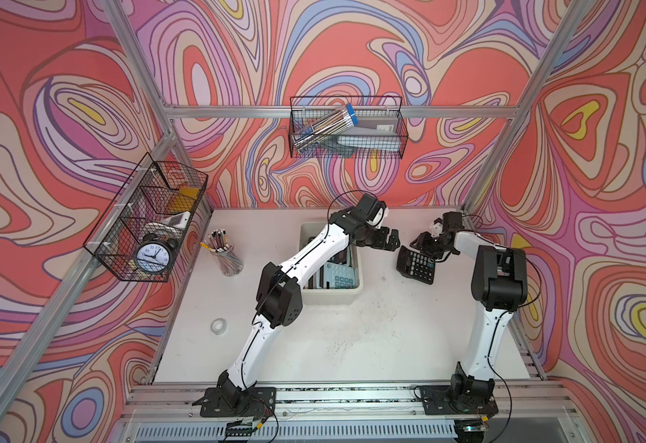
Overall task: Put the calculator in the storage box
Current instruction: Move the calculator to the center of the board, then pick up the calculator at the center of the board.
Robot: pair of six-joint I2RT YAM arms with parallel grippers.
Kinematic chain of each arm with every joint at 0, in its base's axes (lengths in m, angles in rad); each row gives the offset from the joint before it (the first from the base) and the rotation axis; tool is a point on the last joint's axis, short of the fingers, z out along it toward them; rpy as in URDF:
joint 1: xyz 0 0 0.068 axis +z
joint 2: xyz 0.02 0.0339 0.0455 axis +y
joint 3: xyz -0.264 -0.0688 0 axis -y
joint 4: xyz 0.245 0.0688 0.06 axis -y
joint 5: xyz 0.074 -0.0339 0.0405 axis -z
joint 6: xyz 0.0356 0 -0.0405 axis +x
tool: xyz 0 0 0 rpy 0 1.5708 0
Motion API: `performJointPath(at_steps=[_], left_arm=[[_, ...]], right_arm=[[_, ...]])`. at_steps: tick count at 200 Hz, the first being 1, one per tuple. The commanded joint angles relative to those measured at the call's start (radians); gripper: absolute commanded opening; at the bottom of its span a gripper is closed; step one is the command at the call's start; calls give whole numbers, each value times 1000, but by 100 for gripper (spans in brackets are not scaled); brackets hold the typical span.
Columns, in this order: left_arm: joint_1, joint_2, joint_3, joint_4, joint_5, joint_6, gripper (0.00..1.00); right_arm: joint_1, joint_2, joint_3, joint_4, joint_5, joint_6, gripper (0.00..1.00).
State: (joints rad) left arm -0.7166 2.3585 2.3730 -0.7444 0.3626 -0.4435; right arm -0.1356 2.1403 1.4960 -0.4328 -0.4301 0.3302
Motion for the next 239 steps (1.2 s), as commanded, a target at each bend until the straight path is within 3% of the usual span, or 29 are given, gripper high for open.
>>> performJointPath(at_steps=[1, 84, 138, 177, 239], left_arm=[[-12, 54, 63, 15, 49, 14, 89], [-14, 180, 80, 48, 42, 8, 75], [-14, 241, 87, 38, 17, 17, 70], [-18, 274, 88, 30, 35, 9, 66], [-45, 294, 86, 13, 64, -5, 48]], right_arm=[[33, -41, -63, -35, -13, -12, 51], [90, -193, -226, 7, -85, -20, 50], [87, -377, -347, 42, 109, 65, 56], [87, -524, -473, 112, 120, 103, 58], [76, -668, -664, 227, 120, 173, 59]])
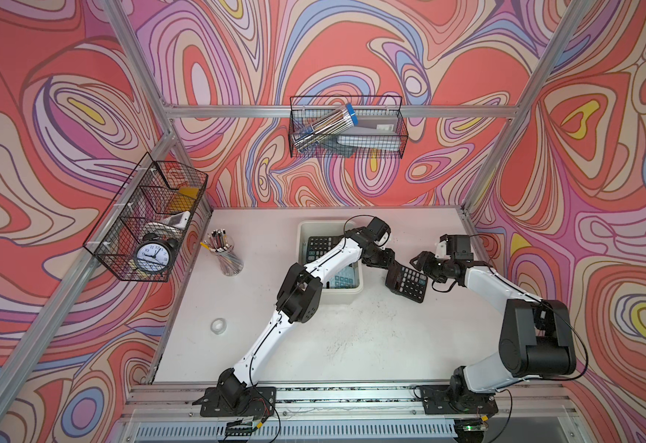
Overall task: Put the calculator in the storage box
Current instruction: Pick up the calculator at the center of the board.
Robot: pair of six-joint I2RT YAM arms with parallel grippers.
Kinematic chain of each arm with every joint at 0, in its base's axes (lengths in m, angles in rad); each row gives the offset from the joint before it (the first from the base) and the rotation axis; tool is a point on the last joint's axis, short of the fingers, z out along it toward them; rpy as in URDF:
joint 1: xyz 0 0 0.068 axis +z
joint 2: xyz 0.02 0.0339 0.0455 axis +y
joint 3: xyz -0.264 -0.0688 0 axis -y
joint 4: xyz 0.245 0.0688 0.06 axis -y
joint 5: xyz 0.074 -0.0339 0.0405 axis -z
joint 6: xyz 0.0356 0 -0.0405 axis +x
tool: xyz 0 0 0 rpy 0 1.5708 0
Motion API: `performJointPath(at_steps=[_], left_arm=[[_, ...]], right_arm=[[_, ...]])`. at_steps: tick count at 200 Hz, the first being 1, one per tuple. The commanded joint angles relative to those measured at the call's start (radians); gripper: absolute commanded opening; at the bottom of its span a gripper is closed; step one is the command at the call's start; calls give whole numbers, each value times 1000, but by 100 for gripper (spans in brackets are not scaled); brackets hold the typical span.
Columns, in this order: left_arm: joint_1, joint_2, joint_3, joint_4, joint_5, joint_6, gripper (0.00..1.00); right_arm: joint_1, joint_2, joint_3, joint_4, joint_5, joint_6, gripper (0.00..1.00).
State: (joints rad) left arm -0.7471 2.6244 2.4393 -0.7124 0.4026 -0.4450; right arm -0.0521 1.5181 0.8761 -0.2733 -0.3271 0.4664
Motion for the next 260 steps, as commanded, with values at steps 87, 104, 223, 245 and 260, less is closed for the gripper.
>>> performJointPath(at_steps=[87, 104, 223, 245, 260], left_arm=[[-29, -7, -29, 3, 62, -40, 21], [-29, -43, -67, 24, 68, -50, 15], [-31, -408, -359, 132, 3, -115, 0], [-31, -470, -401, 125, -42, -118, 0], [-30, -511, -428, 120, -65, -117, 0]], right_arm=[[-32, -111, -101, 93, 5, 58, 59], [-38, -122, -111, 94, 7, 58, 59], [-56, -317, -203, 109, 8, 78, 78], [-55, -357, -205, 94, 2, 81, 84], [-55, -384, -201, 76, 2, 79, 90]])
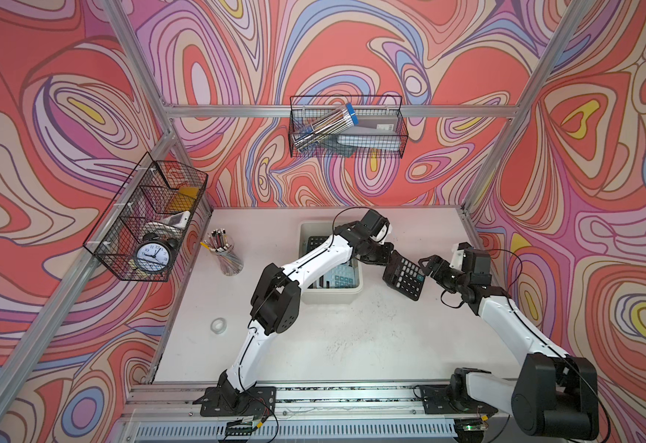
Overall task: Put the calculator in the storage box
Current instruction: Pick up the calculator at the center of the board, then place the calculator in the storage box.
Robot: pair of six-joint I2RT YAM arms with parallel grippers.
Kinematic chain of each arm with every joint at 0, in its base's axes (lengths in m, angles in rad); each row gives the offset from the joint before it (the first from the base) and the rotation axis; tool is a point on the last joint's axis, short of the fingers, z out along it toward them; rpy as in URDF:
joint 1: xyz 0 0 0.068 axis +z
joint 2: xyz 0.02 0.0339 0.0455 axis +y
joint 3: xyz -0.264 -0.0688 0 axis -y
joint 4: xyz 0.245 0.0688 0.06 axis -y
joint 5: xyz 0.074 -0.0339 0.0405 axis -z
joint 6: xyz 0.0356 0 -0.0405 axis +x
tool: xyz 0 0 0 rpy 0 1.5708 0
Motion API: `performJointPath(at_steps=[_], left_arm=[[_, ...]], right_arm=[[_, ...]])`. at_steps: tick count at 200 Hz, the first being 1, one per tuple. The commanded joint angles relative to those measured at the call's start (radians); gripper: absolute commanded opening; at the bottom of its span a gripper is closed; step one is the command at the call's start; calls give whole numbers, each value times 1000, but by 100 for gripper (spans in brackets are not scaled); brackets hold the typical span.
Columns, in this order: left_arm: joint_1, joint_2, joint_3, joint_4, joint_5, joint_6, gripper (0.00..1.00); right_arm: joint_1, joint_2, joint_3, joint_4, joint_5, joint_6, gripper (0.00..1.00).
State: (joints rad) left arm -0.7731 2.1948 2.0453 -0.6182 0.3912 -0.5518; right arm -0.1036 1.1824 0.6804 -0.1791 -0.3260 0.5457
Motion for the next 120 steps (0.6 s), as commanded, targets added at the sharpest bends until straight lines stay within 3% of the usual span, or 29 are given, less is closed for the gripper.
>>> performJointPath(at_steps=[1, 31, 120], left_arm=[[-4, -85, -36, 26, -55, -11, 0], [0, -180, -98, 29, -99, -12, 0], [100, -460, -335, 72, -112, -47, 0]], right_arm=[[-4, -51, -4, -19, 1, -1, 90], [-4, -100, 4, -53, -2, -6, 95], [-4, -116, -2, -66, -39, -10, 95]])
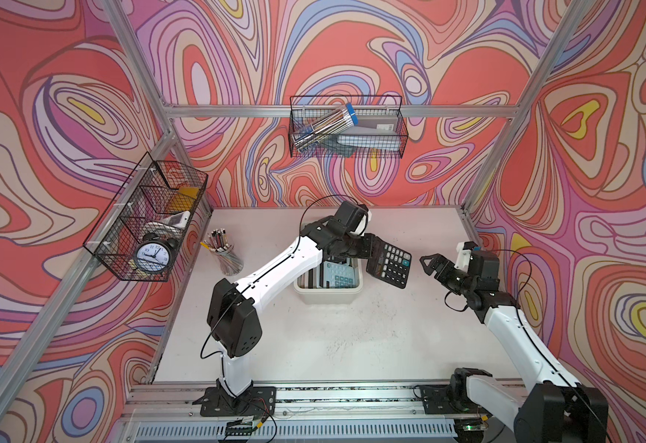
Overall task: Put the calculator in the storage box
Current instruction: Place the calculator in the storage box.
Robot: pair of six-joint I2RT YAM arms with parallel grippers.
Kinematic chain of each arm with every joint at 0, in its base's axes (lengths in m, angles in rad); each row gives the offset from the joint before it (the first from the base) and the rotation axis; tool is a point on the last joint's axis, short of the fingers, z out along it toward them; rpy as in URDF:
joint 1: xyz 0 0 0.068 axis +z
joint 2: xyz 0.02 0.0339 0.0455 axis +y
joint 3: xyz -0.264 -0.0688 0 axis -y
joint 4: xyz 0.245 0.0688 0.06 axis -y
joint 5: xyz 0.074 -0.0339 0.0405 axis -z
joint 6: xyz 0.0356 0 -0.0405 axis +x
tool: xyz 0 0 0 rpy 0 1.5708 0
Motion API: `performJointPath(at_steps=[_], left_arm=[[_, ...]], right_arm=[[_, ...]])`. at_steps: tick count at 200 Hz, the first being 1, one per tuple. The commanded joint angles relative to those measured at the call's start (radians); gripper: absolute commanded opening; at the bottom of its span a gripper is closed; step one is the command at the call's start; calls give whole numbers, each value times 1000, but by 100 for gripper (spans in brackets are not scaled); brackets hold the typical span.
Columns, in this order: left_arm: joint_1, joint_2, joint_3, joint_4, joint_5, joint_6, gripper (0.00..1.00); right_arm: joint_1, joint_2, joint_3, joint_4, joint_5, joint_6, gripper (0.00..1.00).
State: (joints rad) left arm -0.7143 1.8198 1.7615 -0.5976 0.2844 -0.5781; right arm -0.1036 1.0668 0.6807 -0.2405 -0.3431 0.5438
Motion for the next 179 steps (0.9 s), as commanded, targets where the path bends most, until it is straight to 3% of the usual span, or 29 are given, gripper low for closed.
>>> performJointPath(at_steps=[1, 88, 179], left_arm=[[43, -89, -54, 51, -5, -21, 0], [235, -252, -230, 56, 16, -41, 0], [354, -155, -207, 33, 11, -46, 0]], right_arm=[[-4, 0, -3, -4, -22, -8, 95], [-4, 41, -1, 15, -63, -7, 96], [-5, 46, 20, 0, -83, -24, 98]])
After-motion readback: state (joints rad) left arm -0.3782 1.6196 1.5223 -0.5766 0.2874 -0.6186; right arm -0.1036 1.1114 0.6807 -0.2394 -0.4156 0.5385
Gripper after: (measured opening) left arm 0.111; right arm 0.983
